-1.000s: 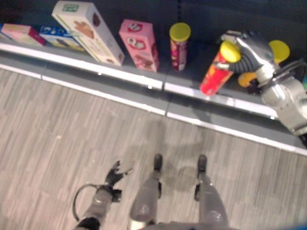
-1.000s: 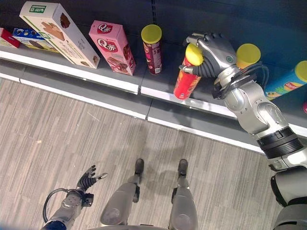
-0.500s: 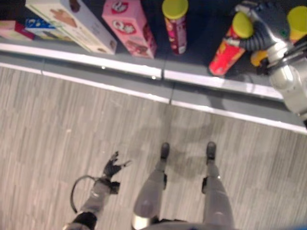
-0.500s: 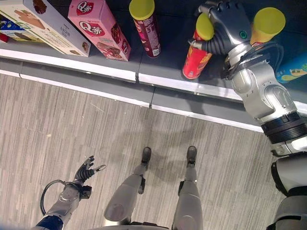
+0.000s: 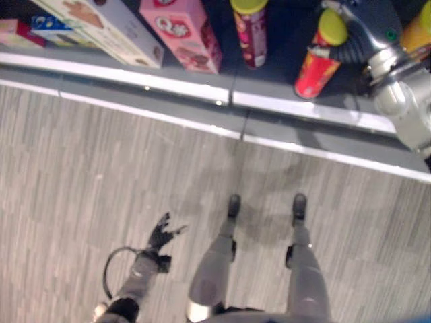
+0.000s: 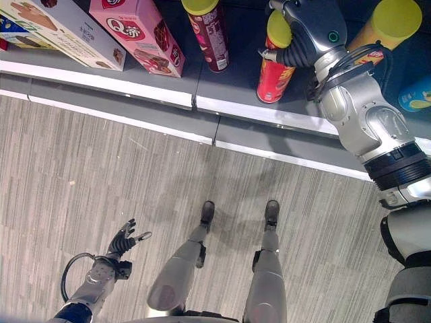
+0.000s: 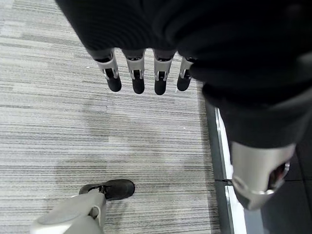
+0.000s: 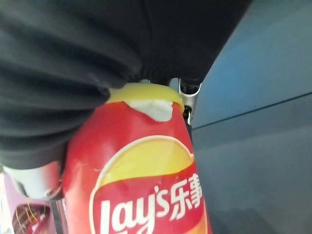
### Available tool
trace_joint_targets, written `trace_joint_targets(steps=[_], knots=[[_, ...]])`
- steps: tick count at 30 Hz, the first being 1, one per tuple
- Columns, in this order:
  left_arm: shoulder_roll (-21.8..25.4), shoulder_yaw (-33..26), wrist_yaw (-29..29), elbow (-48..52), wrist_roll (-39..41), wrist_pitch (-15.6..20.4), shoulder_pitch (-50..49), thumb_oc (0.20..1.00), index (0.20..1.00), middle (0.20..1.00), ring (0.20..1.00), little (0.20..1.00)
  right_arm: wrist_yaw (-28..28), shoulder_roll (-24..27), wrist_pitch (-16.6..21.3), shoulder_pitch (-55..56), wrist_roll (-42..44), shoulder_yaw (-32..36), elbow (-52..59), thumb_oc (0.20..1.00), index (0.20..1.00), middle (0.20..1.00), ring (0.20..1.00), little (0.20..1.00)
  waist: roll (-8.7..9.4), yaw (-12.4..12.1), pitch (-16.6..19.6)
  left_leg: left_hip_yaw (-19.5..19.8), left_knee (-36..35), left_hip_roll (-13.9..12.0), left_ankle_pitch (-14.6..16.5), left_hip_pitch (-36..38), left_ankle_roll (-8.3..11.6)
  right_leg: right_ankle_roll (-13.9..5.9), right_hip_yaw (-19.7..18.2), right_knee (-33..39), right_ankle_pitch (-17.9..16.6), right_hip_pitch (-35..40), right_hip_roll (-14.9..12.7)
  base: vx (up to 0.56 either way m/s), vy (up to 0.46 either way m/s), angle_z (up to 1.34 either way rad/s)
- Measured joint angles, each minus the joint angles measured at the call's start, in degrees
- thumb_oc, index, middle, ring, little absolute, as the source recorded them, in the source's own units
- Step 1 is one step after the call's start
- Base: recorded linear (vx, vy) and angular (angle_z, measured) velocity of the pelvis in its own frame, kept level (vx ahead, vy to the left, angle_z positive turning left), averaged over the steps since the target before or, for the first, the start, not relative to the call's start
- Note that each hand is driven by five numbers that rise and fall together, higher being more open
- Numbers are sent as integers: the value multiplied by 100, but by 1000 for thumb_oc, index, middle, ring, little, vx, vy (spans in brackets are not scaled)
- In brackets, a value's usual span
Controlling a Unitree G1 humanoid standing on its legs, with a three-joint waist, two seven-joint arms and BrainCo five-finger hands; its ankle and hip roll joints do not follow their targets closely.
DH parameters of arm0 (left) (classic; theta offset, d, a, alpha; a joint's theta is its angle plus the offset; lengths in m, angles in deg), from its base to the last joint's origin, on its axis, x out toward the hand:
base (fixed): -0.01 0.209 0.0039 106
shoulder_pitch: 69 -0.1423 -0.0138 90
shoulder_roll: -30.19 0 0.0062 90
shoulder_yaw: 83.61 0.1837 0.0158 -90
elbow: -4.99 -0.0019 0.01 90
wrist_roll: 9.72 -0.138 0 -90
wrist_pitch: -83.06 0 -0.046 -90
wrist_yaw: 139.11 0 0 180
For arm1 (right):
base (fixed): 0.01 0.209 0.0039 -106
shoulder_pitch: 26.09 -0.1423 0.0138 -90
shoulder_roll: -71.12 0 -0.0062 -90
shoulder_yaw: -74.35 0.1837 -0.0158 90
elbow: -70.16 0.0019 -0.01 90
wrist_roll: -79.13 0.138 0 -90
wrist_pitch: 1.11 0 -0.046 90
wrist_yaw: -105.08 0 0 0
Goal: Put the goods on the table back onto the shelves and tidy them up.
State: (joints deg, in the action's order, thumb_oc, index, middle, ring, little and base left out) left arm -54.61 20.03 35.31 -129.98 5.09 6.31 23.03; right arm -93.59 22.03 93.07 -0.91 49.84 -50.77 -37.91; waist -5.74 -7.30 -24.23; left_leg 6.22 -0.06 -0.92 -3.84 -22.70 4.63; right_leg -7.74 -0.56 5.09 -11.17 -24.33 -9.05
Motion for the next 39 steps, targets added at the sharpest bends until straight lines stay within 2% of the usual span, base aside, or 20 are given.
trace_joint_targets(steps=[15,39], knots=[[-6,51,-33,-2,5,37,0,1000,1000,1000,1000,1000,-202,56,-87,-329,2,-109,-432,200,200,200,200,200,-28,-90,-14,276,-18,0,-83,-236,48,13,281,1,28,-90,-7,20,-1,8],[-50,210,-126,1,27,38,0,1000,1000,1000,1000,1000,-548,3,-247,-535,-1,-149,-872,200,200,200,200,200,-58,-148,-24,289,-60,7,-115,-248,38,8,303,1,33,-107,-20,1,0,0]])
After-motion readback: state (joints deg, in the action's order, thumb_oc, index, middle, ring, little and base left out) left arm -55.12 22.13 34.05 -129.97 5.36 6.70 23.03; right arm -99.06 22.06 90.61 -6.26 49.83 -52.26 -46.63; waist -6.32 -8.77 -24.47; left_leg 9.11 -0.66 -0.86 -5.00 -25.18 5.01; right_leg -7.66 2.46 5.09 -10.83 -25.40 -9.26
